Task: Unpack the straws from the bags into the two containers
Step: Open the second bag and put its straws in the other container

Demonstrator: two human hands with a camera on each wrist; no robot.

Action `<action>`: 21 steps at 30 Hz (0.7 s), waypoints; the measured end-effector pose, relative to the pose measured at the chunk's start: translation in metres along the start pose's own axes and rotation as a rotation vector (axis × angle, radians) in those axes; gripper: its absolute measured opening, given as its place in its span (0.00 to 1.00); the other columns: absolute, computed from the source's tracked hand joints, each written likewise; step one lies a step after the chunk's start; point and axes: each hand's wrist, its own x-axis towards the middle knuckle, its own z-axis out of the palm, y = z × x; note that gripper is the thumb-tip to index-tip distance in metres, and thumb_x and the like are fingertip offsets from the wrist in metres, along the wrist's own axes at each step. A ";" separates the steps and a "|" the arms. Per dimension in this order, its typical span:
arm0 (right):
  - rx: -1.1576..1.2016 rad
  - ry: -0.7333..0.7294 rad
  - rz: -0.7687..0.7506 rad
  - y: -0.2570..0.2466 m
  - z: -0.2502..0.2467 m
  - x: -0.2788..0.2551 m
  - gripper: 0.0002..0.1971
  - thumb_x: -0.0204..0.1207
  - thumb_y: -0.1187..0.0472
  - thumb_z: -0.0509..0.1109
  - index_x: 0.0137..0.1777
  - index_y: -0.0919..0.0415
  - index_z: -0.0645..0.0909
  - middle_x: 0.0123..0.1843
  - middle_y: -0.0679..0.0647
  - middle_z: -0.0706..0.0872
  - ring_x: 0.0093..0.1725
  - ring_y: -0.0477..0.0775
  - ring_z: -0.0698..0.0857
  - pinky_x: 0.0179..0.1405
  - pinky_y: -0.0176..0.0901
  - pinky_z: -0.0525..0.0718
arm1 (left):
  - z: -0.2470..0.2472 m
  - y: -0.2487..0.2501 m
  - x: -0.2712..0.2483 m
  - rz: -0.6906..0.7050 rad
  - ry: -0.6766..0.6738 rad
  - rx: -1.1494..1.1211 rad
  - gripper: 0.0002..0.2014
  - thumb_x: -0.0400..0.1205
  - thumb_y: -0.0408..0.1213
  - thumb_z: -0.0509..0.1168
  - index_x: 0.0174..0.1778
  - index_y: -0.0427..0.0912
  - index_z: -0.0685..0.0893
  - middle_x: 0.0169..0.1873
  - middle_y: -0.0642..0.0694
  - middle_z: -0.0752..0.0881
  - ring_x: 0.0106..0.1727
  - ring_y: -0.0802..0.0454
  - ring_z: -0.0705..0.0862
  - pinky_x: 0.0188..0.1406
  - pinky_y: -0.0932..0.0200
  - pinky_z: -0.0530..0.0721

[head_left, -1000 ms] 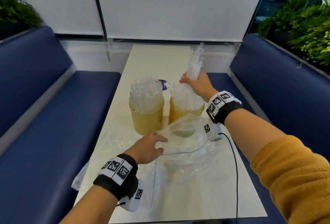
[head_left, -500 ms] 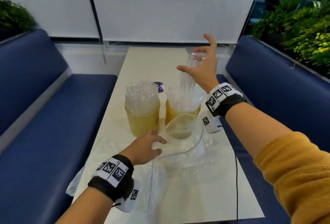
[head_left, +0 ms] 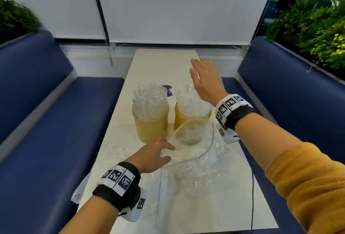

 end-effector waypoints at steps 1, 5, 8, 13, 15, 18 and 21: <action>-0.013 -0.095 -0.026 -0.003 0.003 -0.001 0.25 0.92 0.52 0.49 0.83 0.63 0.66 0.81 0.60 0.73 0.82 0.61 0.68 0.84 0.54 0.59 | 0.000 0.001 0.000 0.003 -0.002 0.001 0.19 0.87 0.43 0.66 0.75 0.55 0.79 0.74 0.52 0.73 0.69 0.54 0.75 0.67 0.63 0.71; -0.224 -0.487 -0.161 -0.001 0.026 -0.013 0.25 0.92 0.49 0.47 0.80 0.63 0.70 0.76 0.60 0.78 0.76 0.61 0.75 0.81 0.57 0.63 | -0.001 0.002 -0.001 -0.004 -0.011 0.005 0.19 0.87 0.44 0.66 0.75 0.55 0.79 0.76 0.52 0.71 0.66 0.55 0.75 0.66 0.64 0.70; -0.183 -0.165 0.014 0.007 0.020 -0.004 0.37 0.79 0.24 0.48 0.79 0.46 0.73 0.78 0.52 0.77 0.79 0.56 0.71 0.84 0.69 0.51 | -0.002 0.000 -0.003 -0.022 0.005 -0.001 0.19 0.87 0.44 0.66 0.75 0.55 0.79 0.78 0.52 0.71 0.64 0.55 0.77 0.65 0.64 0.70; -0.282 -0.490 0.170 0.020 0.029 -0.016 0.54 0.60 0.13 0.59 0.81 0.46 0.69 0.80 0.55 0.73 0.77 0.62 0.72 0.78 0.70 0.63 | -0.001 -0.001 -0.006 -0.034 0.002 0.007 0.19 0.87 0.44 0.65 0.76 0.55 0.79 0.81 0.50 0.68 0.76 0.50 0.74 0.73 0.60 0.70; -0.168 -0.417 0.161 0.027 0.029 -0.016 0.43 0.68 0.24 0.68 0.76 0.52 0.76 0.72 0.55 0.77 0.71 0.58 0.76 0.71 0.57 0.76 | -0.001 -0.002 -0.007 -0.032 0.003 0.001 0.19 0.87 0.44 0.65 0.75 0.55 0.79 0.81 0.50 0.69 0.76 0.51 0.74 0.73 0.60 0.70; -0.032 -0.202 0.090 0.028 0.017 -0.010 0.34 0.69 0.31 0.75 0.69 0.49 0.79 0.65 0.52 0.77 0.67 0.55 0.75 0.67 0.53 0.80 | -0.003 -0.003 -0.008 -0.040 0.011 -0.011 0.18 0.87 0.44 0.65 0.75 0.56 0.79 0.78 0.51 0.71 0.68 0.51 0.78 0.67 0.62 0.72; -0.059 -0.212 0.084 0.024 0.016 -0.011 0.43 0.63 0.22 0.71 0.74 0.45 0.73 0.72 0.54 0.75 0.71 0.58 0.72 0.69 0.57 0.77 | -0.003 -0.002 -0.006 -0.032 0.021 -0.013 0.18 0.87 0.44 0.65 0.74 0.56 0.79 0.76 0.52 0.73 0.62 0.53 0.79 0.63 0.63 0.72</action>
